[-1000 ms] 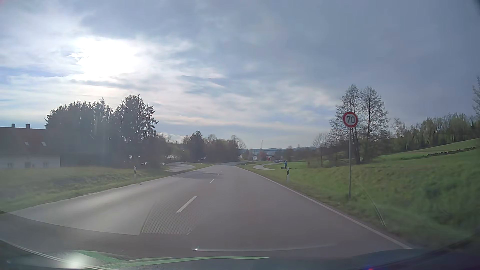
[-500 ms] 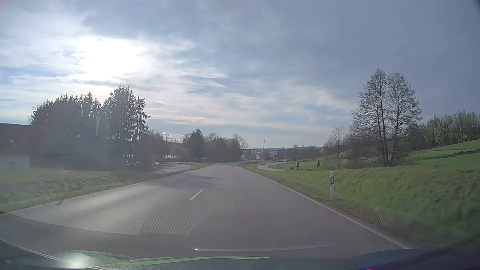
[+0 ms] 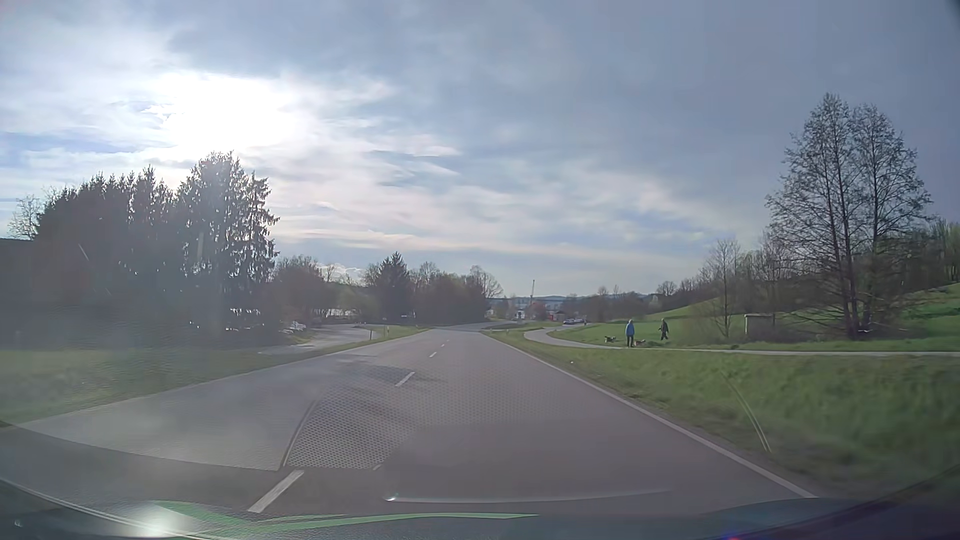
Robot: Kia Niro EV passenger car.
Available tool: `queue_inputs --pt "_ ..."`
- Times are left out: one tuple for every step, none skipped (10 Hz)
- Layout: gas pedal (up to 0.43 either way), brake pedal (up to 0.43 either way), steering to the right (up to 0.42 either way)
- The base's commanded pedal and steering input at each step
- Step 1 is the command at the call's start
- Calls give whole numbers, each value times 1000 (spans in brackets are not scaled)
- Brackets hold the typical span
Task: Follow the waypoints while adhering to traffic rules and regulations
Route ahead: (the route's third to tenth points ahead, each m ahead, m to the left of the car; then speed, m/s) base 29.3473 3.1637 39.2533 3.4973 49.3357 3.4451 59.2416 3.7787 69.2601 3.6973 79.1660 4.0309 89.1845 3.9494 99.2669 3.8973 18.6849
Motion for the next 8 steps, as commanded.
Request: queue_inputs --pt "79 0 -3" --pt "67 0 -3" --pt "67 0 -3" --pt "67 0 -3" --pt "59 0 -3" --pt "59 0 -3" --pt "59 0 -3" --pt "59 0 -3"
